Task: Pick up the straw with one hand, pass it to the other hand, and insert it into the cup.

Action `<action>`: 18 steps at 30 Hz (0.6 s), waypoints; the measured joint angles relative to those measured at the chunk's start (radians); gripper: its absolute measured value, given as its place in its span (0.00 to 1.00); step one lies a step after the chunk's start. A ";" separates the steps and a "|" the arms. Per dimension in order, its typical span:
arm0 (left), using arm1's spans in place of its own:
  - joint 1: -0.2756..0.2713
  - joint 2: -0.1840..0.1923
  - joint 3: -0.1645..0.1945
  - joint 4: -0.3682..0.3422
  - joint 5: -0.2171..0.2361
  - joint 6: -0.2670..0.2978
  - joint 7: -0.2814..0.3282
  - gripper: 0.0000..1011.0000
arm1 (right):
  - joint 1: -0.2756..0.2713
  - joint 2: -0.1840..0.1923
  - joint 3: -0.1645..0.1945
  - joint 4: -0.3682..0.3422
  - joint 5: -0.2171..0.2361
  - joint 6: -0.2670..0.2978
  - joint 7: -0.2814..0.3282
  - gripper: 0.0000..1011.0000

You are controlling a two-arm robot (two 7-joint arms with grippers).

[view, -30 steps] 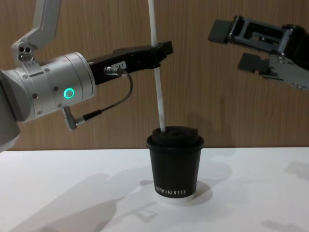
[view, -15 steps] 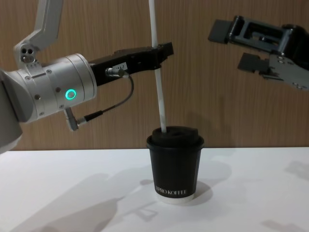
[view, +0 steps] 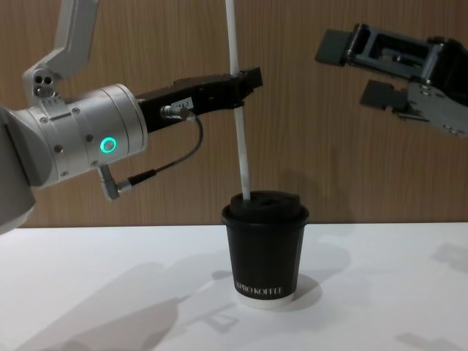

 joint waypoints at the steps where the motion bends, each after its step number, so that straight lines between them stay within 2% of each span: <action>1: -0.001 0.000 0.000 0.001 0.000 0.000 0.000 0.00 | 0.000 0.000 0.000 0.000 0.000 0.000 0.000 0.99; 18: -0.010 -0.006 0.000 0.020 0.002 0.007 -0.006 0.00 | 0.000 0.000 0.000 0.000 0.000 0.000 0.000 0.99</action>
